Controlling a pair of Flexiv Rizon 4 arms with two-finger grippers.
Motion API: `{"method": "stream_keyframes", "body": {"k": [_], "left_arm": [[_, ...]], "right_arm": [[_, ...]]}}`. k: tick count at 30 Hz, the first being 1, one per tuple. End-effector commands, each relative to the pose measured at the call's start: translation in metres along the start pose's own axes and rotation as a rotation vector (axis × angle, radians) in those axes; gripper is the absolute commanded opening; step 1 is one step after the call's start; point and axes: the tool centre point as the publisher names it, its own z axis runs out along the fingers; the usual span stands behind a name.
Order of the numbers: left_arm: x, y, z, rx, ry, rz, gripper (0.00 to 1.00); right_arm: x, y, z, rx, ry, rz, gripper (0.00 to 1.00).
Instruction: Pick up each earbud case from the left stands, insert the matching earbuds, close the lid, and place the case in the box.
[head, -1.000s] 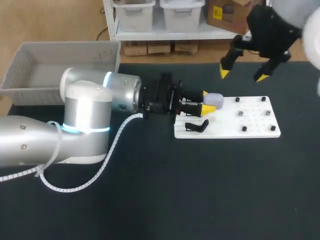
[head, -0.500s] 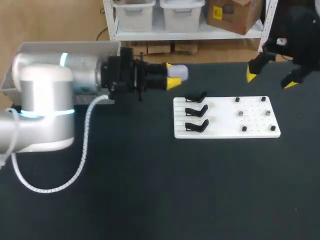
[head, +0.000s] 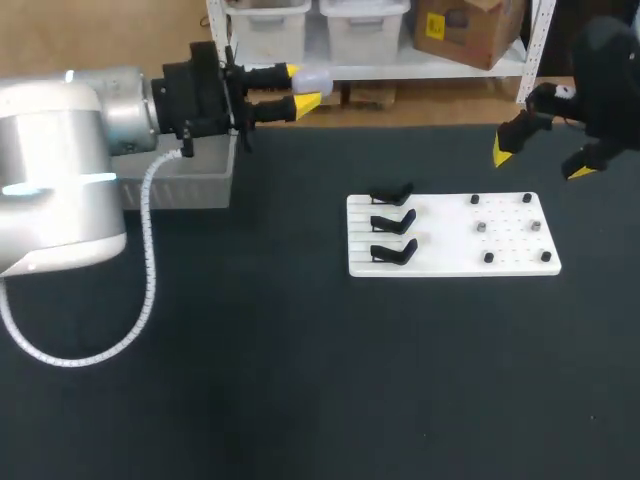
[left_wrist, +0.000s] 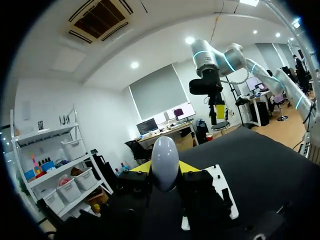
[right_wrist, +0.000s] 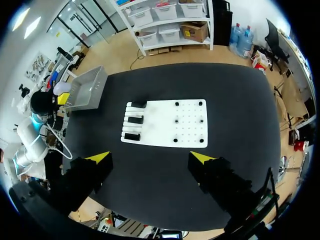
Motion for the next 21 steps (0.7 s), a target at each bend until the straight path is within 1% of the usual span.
{"method": "stream_keyframes", "body": {"k": [1,5,6,10,13,17,19,21], "left_arm": [[0.01,0.019,0.022,-0.055,-0.014,0.004,0.0],[0.009,0.027,0.011,-0.099,-0.009,0.012,0.0],[0.009,0.028,0.005,-0.12,-0.006,0.013,0.0],[0.01,0.028,-0.016,-0.164,0.018,0.018,0.0],[0.013,0.033,-0.042,-0.223,0.058,0.025,0.0],[0.016,0.042,-0.085,-0.306,0.132,0.038,0.0],[0.023,0.044,-0.103,-0.351,0.173,0.028,0.0],[0.03,0.045,-0.121,-0.374,0.214,0.02,0.0]], "right_arm": [[0.002,-0.001,0.0,0.002,-0.01,0.002,1.0],[0.002,-0.001,0.0,0.002,-0.01,0.002,1.0],[0.002,-0.001,0.0,0.002,-0.01,0.002,1.0],[0.002,-0.001,0.0,0.002,-0.01,0.002,1.0],[0.002,-0.001,0.0,0.002,-0.01,0.002,1.0],[0.002,-0.001,0.0,0.002,-0.01,0.002,1.0],[0.002,-0.001,0.0,0.002,-0.01,0.002,1.0],[0.002,-0.001,0.0,0.002,-0.01,0.002,1.0]]}}
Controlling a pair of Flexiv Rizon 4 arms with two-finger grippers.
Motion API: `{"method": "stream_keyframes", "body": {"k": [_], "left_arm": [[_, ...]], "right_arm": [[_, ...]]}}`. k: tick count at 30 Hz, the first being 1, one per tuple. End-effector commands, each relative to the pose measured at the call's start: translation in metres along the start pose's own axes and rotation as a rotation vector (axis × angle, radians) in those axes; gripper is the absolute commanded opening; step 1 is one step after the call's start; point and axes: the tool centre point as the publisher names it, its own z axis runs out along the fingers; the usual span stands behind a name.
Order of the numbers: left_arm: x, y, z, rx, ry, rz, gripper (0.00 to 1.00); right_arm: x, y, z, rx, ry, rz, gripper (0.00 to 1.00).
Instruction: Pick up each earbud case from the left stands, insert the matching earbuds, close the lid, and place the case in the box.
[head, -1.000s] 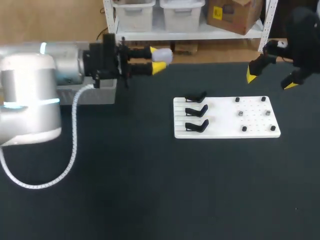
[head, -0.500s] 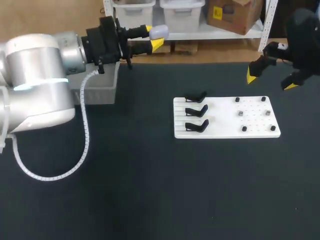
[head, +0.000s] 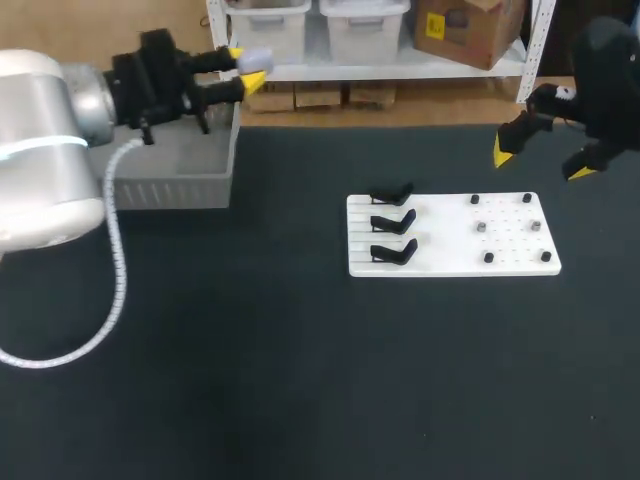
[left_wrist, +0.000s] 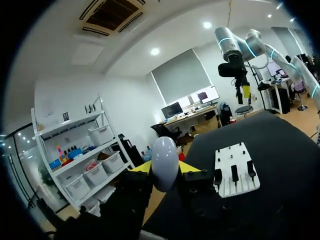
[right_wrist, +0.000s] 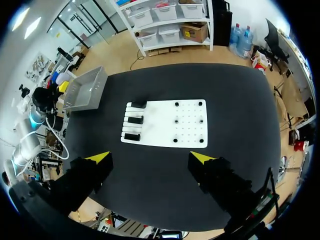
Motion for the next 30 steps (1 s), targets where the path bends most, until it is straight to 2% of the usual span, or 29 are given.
{"method": "stream_keyframes", "body": {"k": [1,5,10,16,23,27,29,30], "left_arm": [[0.007,-0.005,-0.059,-0.179,0.067,-0.014,0.0],[0.025,0.0,-0.084,-0.213,0.127,-0.033,0.0],[0.046,0.007,-0.102,-0.223,0.199,-0.054,0.0],[0.067,0.015,-0.11,-0.238,0.25,-0.091,0.0],[0.087,0.037,-0.118,-0.262,0.3,-0.116,0.0],[0.097,0.045,-0.122,-0.242,0.32,-0.136,0.0],[0.1,0.048,-0.124,-0.238,0.322,-0.145,0.31],[0.1,0.048,-0.124,-0.244,0.326,-0.152,0.92]], "right_arm": [[0.002,0.0,0.0,0.002,-0.006,0.002,1.0],[0.002,0.0,0.0,0.002,-0.006,0.002,1.0],[0.002,0.0,0.0,0.002,-0.006,0.002,1.0],[0.002,0.0,0.0,0.002,-0.006,0.002,1.0],[0.002,0.0,0.0,0.002,-0.006,0.002,1.0],[0.002,0.0,0.0,0.002,-0.006,0.002,1.0],[0.002,0.0,0.0,0.002,-0.006,0.002,1.0],[0.002,0.0,0.0,0.002,-0.006,0.002,1.0]]}}
